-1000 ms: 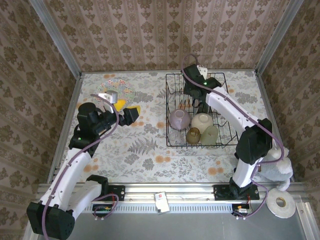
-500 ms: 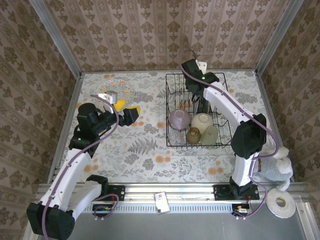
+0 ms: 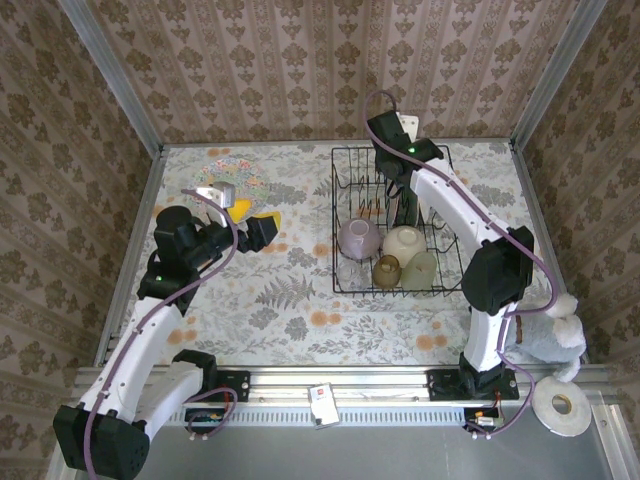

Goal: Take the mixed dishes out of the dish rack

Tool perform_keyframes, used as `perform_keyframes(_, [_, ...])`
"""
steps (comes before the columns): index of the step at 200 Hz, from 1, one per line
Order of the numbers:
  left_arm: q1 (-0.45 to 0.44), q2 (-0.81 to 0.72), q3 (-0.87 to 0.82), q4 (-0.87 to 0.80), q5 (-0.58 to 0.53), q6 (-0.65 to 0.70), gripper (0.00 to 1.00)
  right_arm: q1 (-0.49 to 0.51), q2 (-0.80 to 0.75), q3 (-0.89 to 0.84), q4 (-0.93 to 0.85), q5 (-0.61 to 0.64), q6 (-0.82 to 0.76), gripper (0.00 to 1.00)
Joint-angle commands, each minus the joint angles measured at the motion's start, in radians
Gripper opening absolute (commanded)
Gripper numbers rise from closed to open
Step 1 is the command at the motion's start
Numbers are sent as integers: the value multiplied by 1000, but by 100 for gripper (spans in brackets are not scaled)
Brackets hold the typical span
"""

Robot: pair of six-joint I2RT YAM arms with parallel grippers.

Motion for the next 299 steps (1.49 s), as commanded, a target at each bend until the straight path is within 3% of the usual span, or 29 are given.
perform_keyframes(1, [-5, -21, -13, 29, 12, 21, 100, -5, 26, 32, -31, 6, -18, 15])
perform_keyframes(43, [-5, -20, -13, 28, 11, 20, 100, -4, 19, 33, -33, -15, -20, 0])
perform_keyframes(211, [-6, -16, -10, 20, 1, 18, 100, 18, -243, -35, 20, -75, -99, 0])
perform_keyframes(265, [-4, -7, -8, 15, -1, 16, 100, 7, -373, -94, 54, -208, -74, 0])
perform_keyframes(299, [2, 8, -12, 26, -9, -16, 100, -41, -443, -139, 80, -380, -37, 0])
